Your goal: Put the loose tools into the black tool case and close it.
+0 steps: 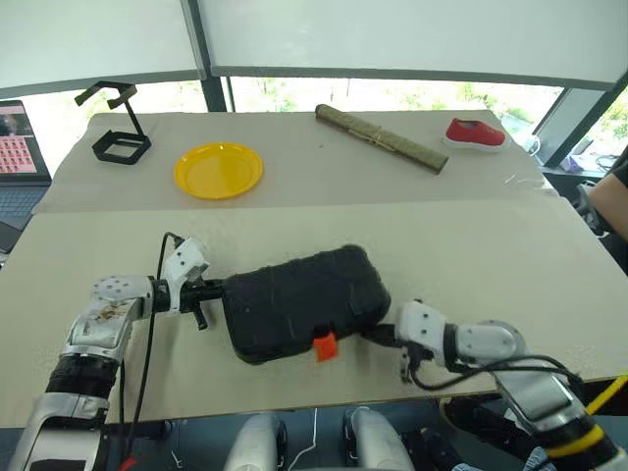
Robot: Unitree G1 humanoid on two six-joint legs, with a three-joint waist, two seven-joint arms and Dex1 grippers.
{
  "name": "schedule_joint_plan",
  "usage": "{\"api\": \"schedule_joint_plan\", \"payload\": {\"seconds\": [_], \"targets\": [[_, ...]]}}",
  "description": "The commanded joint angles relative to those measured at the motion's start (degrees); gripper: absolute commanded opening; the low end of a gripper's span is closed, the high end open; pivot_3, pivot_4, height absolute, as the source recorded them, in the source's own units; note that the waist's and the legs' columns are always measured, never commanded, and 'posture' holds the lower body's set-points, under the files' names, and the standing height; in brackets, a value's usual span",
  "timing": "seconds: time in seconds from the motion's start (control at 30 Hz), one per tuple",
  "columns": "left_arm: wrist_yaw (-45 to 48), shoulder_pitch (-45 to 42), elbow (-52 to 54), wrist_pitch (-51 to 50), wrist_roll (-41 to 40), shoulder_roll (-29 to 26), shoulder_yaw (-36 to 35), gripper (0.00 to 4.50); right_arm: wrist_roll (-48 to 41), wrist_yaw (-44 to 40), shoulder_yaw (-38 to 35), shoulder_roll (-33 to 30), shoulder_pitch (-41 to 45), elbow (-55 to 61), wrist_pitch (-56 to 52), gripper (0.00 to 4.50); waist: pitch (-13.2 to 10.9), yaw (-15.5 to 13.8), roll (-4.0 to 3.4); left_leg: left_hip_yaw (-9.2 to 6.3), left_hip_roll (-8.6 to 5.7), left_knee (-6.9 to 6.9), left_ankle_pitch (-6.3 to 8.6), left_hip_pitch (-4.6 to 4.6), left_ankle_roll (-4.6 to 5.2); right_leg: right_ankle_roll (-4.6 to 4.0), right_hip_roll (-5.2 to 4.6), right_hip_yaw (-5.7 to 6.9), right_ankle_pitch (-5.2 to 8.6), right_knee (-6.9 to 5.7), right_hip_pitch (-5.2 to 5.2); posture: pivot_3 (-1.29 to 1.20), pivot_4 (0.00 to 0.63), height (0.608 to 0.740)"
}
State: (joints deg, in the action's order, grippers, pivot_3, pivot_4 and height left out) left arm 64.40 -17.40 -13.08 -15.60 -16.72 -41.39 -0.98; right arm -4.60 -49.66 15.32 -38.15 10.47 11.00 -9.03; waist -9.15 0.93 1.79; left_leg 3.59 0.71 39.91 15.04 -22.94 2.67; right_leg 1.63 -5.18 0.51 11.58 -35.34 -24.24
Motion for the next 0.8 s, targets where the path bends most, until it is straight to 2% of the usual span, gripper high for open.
{"api": "schedule_joint_plan", "payload": {"seconds": [0.03,0.27,0.43,0.57,0.67,0.8], "targets": [[-2.4,4.9,5.6,-3.2,-2.2,-0.2,-2.9,0.04,1.6,2.7,-1.4,3.2,6.2,-5.2,2.0,0.00,0.0,0.0,0.00,0.02,0.01,0.00,0.00,-0.02,0.00,-0.02,-0.01,-0.03,-0.01,-0.04,-0.04,0.00,0.150,0.740],[-10.1,9.9,13.6,-6.4,-6.2,2.1,-10.0,0.04,2.0,0.5,-2.0,4.4,10.3,-11.2,5.8,0.00,0.0,-0.3,-0.02,0.00,-0.01,-0.06,0.03,-0.03,-0.06,-0.08,-0.06,-0.02,0.03,-0.24,-0.13,0.00,0.150,0.740],[-8.6,4.8,14.4,-9.6,-13.6,1.4,-15.2,0.04,-4.1,-3.8,-7.6,0.5,6.7,-7.0,3.7,0.00,0.0,-0.9,-0.02,-0.06,-0.03,-0.01,0.00,-0.06,-0.10,-0.08,-0.09,0.05,0.03,-0.33,-0.14,0.00,0.150,0.740],[-4.1,-0.5,16.2,-14.1,-16.4,-0.8,-11.5,0.04,-10.2,-8.9,-9.3,-4.1,0.1,2.5,-2.6,0.00,0.0,-1.6,-0.03,-0.07,-0.08,-0.01,0.02,-0.05,-0.07,-0.07,-0.12,0.07,0.03,-0.29,-0.07,0.00,0.150,0.740],[-1.3,-5.9,16.9,-16.0,-15.5,-0.5,-5.5,0.04,-11.5,-9.4,-8.4,-6.2,-4.0,9.0,-7.1,0.00,0.0,-1.6,-0.03,-0.06,-0.08,-0.02,0.02,-0.03,-0.08,-0.06,-0.08,0.06,0.04,-0.25,-0.03,0.00,0.150,0.740],[0.9,-10.7,16.5,-13.7,-11.1,2.2,3.4,0.04,-10.4,-6.0,-6.6,-3.9,-5.2,12.3,-9.9,0.00,0.0,-1.6,-0.02,-0.05,-0.10,0.05,0.01,-0.03,-0.08,-0.05,-0.04,0.03,0.05,-0.28,-0.02,0.00,0.150,0.740]]}}
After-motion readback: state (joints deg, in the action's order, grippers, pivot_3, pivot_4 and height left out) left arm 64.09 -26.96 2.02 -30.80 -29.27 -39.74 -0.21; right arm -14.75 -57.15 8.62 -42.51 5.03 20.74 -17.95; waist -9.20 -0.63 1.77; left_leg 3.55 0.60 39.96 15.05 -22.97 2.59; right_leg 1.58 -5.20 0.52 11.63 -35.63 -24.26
